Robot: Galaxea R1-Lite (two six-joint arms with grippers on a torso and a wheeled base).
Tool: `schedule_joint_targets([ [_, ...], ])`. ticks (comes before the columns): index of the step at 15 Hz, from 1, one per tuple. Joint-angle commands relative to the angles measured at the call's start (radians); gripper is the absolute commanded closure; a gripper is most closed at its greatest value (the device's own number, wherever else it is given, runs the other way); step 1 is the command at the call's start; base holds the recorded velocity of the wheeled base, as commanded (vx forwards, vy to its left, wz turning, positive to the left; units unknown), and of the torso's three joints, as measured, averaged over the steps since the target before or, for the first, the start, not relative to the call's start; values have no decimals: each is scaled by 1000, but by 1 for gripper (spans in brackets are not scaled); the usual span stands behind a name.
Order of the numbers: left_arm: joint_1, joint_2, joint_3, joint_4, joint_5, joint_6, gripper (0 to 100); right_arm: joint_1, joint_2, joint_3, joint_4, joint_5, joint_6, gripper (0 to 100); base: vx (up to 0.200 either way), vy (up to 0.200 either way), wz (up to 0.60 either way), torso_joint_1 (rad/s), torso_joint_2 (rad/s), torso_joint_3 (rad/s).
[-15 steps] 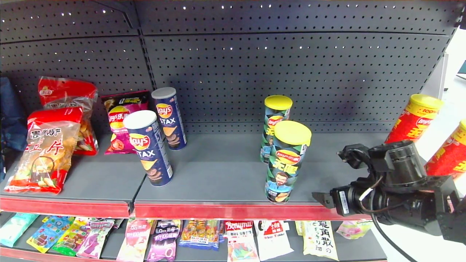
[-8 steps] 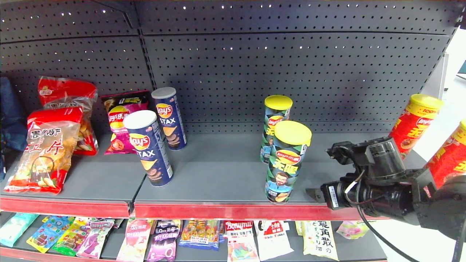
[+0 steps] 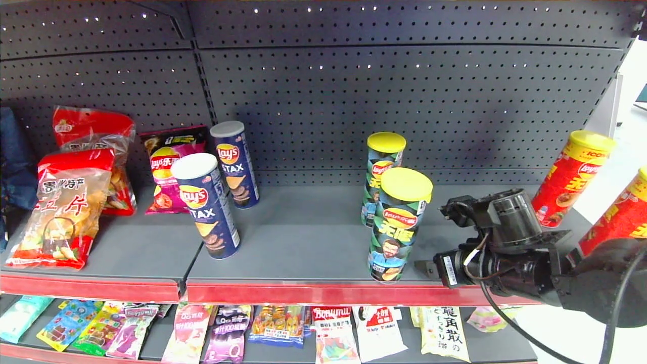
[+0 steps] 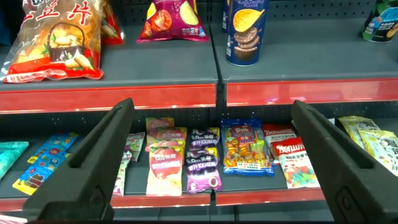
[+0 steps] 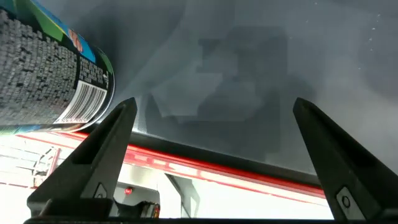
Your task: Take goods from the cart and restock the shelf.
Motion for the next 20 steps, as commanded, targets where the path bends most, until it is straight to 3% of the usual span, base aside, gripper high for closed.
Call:
schedule_joint_targets([
  [1,0,1,0,0,0,0,0,6,10,-10,-1,-1,0,0,0,0,0,0,0,0],
  [20,0,1,0,0,0,0,0,43,68,-53,-1,-14,0,0,0,0,0,0,0,0],
])
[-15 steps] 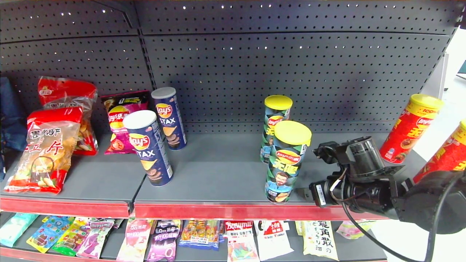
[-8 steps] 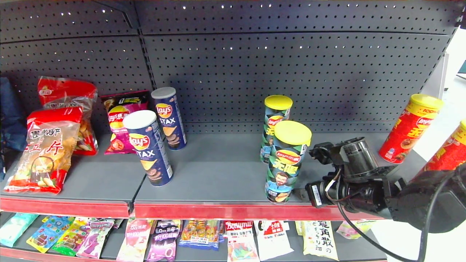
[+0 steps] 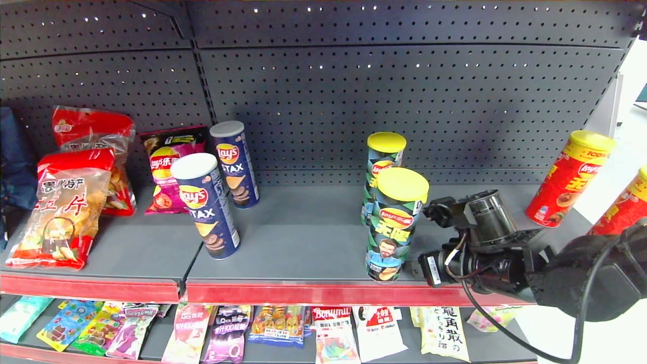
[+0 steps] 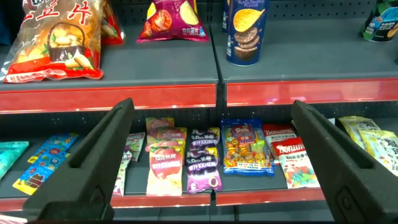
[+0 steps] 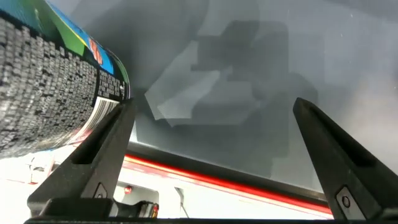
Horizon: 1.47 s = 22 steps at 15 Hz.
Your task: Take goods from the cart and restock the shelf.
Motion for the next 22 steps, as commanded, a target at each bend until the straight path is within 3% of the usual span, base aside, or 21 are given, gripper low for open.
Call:
schedule_joint_targets([
  [1,0,1,0,0,0,0,0,3,4,-7,-1,-4,0,0,0,0,0,0,0,0],
  [22,0,1,0,0,0,0,0,29,16,-33,-1,-4,-1,0,0,0,0,0,0,0],
])
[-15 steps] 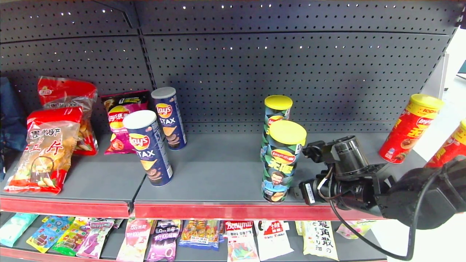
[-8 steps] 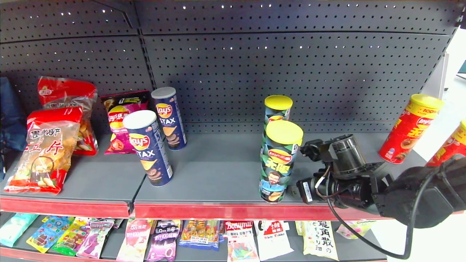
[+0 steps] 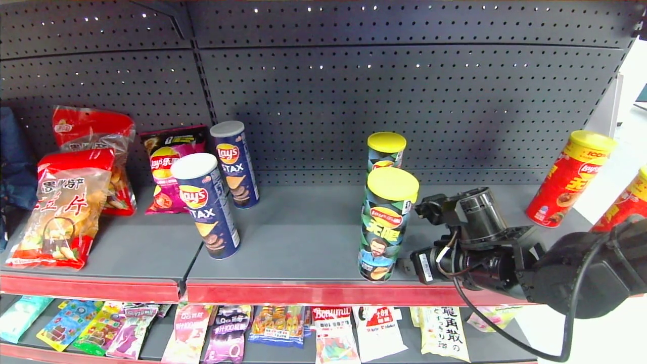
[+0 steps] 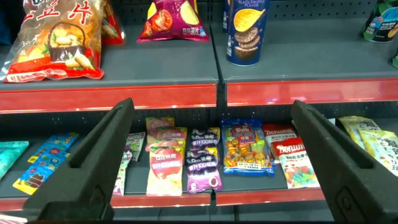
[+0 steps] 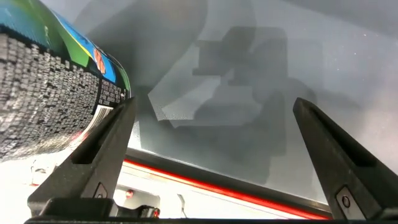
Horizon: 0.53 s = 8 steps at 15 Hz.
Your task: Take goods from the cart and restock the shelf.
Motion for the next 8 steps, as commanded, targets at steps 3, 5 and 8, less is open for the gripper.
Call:
schedule_joint_targets([
  [3,0,1,0,0,0,0,0,-3,-16,20,0,-1,1,0,0,0,0,0,0,0],
  [5,0,1,0,0,0,0,0,-22,-132,103,0,-1,1,0,0,0,0,0,0,0],
  [8,0,1,0,0,0,0,0,-39,-507,321,3,2,-5,0,0,0,0,0,0,0],
])
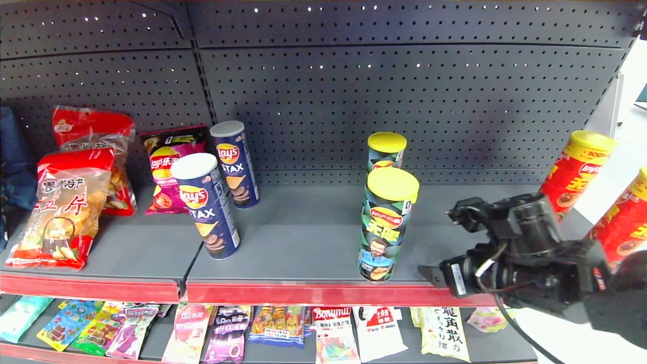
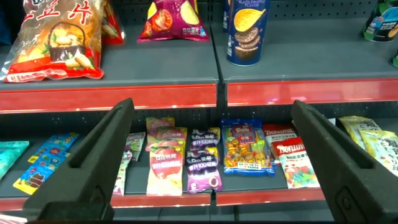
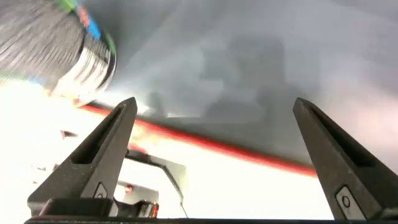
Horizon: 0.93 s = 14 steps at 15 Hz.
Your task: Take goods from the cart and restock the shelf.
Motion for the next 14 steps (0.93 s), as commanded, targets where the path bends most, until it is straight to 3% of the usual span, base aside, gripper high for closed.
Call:
schedule_joint_targets([
  [1,0,1,0,0,0,0,0,-33,-456,227,4,16,-37,0,0,0,0,0,0,0],
  [4,0,1,0,0,0,0,0,-257,-832,344,10,163,-210,0,0,0,0,0,0,0],
  [6,0,1,0,0,0,0,0,-398,-1059,413,11,292,-230,0,0,0,0,0,0,0],
  [8,0,1,0,0,0,0,0,-435,-1251,459,57,295,-230,0,0,0,0,0,0,0],
  [11,0,1,0,0,0,0,0,-416,-1527,454,281,291,-215,0,0,0,0,0,0,0],
  [13,0,1,0,0,0,0,0,-418,-1536,442,341,160,-164,0,0,0,0,0,0,0],
  [14,0,1,0,0,0,0,0,-412,-1539,462,349,171,-158,0,0,0,0,0,0,0],
])
